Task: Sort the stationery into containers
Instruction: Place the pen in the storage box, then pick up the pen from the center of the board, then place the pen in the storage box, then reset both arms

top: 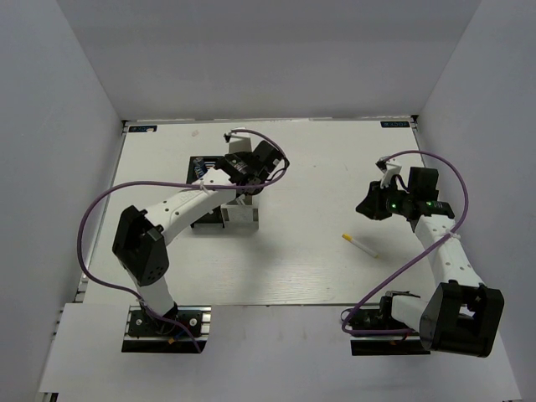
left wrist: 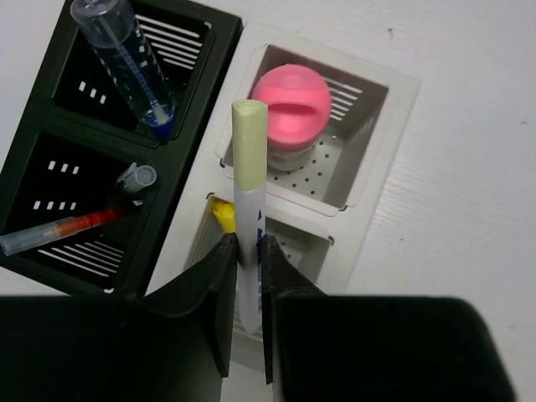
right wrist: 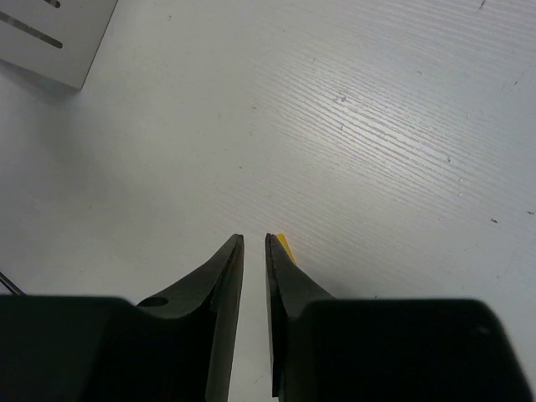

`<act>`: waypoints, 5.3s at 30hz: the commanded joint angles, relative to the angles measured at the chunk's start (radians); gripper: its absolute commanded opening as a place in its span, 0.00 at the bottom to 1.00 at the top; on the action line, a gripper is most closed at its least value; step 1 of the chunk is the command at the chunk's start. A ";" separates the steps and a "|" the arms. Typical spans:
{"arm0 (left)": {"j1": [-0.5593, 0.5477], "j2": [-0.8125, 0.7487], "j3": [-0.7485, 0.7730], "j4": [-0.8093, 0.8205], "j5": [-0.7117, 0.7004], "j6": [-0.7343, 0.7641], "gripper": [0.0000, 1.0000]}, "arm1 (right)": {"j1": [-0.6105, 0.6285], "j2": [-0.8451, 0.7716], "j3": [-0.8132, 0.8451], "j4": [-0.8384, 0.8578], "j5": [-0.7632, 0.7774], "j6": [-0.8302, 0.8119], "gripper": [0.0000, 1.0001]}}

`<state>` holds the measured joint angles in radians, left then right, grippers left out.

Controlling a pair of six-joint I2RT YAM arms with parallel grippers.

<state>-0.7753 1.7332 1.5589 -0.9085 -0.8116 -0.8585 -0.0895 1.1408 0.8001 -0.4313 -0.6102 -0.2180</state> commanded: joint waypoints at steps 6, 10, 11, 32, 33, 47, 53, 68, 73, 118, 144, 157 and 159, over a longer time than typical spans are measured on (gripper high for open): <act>0.011 -0.020 -0.062 0.002 0.006 -0.079 0.00 | 0.002 0.014 0.011 -0.024 -0.031 -0.034 0.30; 0.011 -0.011 -0.062 0.013 0.006 -0.088 0.11 | 0.002 0.027 0.014 -0.029 -0.031 -0.040 0.30; 0.011 -0.011 -0.062 0.013 0.015 -0.088 0.26 | 0.004 0.033 0.016 -0.030 -0.033 -0.038 0.30; -0.001 -0.228 -0.022 0.032 0.153 0.082 1.00 | 0.050 0.152 0.090 -0.198 0.122 -0.289 0.54; -0.001 -0.260 -0.063 0.054 0.182 0.107 1.00 | 0.056 0.160 0.094 -0.210 0.153 -0.300 0.56; -0.010 -0.822 -0.637 0.050 0.456 0.003 1.00 | 0.169 0.261 0.019 -0.248 0.311 -0.478 0.59; -0.010 -0.831 -0.721 0.060 0.500 -0.030 1.00 | 0.235 0.305 -0.032 -0.181 0.387 -0.440 0.59; -0.010 -0.946 -0.789 -0.001 0.470 -0.091 1.00 | 0.324 0.382 -0.148 -0.005 0.584 -0.425 0.38; -0.010 -0.983 -0.810 -0.038 0.470 -0.126 1.00 | 0.369 0.404 -0.205 0.038 0.645 -0.412 0.26; -0.010 -0.994 -0.885 -0.036 0.497 -0.186 1.00 | 0.812 0.866 1.068 0.246 -0.189 0.028 0.00; -0.010 -0.972 -0.872 0.045 0.499 -0.156 1.00 | 0.748 0.686 0.912 0.198 -0.033 0.032 0.69; -0.010 -0.966 -0.882 0.286 0.551 0.053 1.00 | 0.691 0.337 0.486 -0.018 0.818 0.035 0.90; -0.010 -0.954 -0.873 0.295 0.551 0.062 1.00 | 0.682 0.281 0.426 -0.003 0.857 0.035 0.90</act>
<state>-0.7826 0.7658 0.6777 -0.6750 -0.2768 -0.8532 0.5949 1.4727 1.3098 -0.3828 0.0631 -0.1898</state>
